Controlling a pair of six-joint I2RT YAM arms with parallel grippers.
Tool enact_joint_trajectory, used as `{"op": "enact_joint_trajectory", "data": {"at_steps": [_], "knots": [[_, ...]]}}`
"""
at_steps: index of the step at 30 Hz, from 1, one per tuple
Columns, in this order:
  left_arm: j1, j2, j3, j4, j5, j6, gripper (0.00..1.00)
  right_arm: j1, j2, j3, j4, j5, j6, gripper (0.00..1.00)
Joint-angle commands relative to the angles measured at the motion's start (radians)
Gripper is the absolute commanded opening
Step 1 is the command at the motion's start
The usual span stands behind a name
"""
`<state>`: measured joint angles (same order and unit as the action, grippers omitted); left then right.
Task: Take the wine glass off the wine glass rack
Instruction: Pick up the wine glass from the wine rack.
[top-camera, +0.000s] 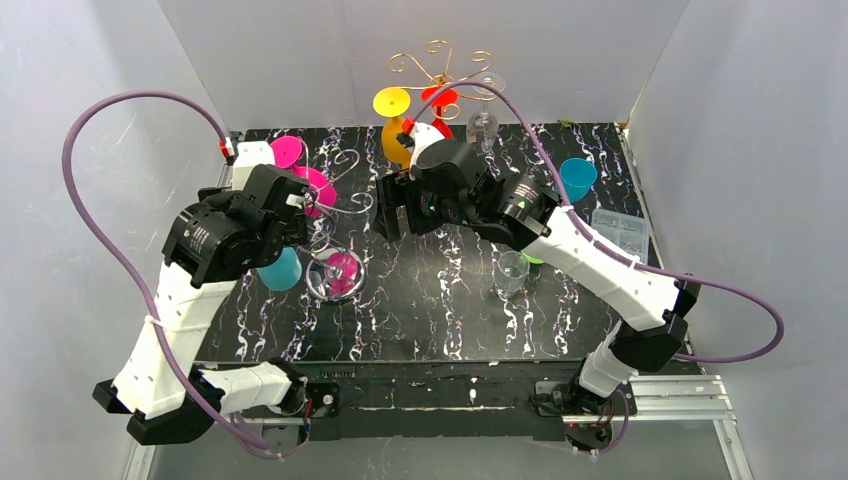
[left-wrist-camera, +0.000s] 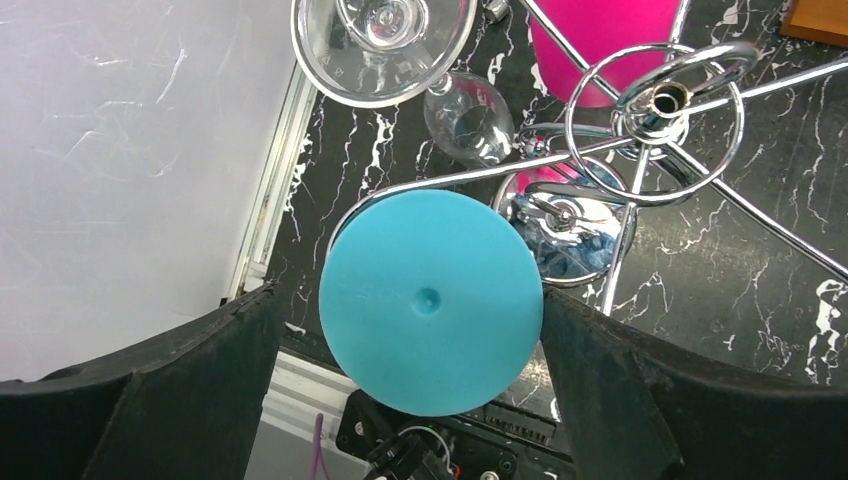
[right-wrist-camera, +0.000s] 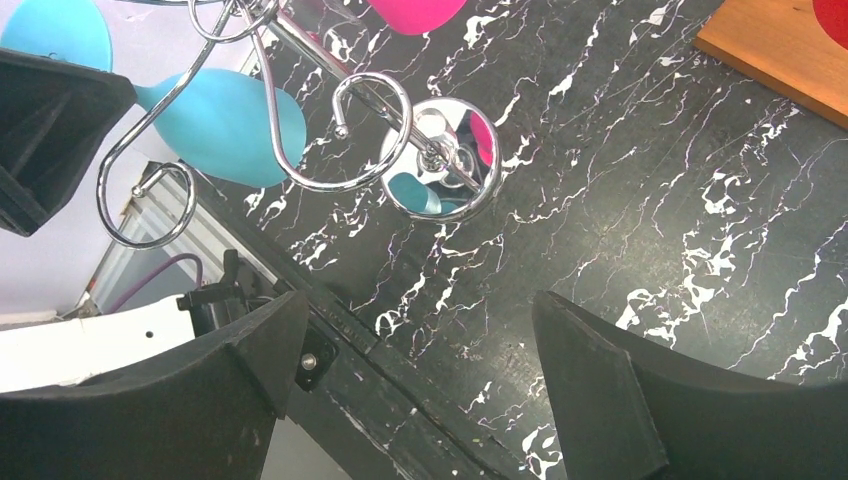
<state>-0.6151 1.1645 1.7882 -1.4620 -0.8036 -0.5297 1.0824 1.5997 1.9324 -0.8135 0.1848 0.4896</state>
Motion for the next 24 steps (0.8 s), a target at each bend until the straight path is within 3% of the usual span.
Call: {"op": "enact_joint_trajectory", "data": {"at_steps": [1, 7, 12, 24], "knots": [[0.023, -0.004, -0.029, 0.015, -0.011, 0.028, 0.95, 0.007, -0.041, -0.004, 0.024, 0.025, -0.013, 0.91], [0.037, -0.006, -0.05, 0.036, 0.015, 0.039, 0.87, 0.007, -0.051, -0.009, 0.022, 0.034, -0.016, 0.89], [0.04, -0.007, -0.03, 0.039, 0.028, 0.05, 0.71, 0.007, -0.062, -0.015, 0.023, 0.045, -0.015, 0.86], [0.04, 0.008, 0.089, 0.012, -0.011, 0.069, 0.59, 0.007, -0.069, -0.019, 0.019, 0.057, -0.017, 0.85]]}}
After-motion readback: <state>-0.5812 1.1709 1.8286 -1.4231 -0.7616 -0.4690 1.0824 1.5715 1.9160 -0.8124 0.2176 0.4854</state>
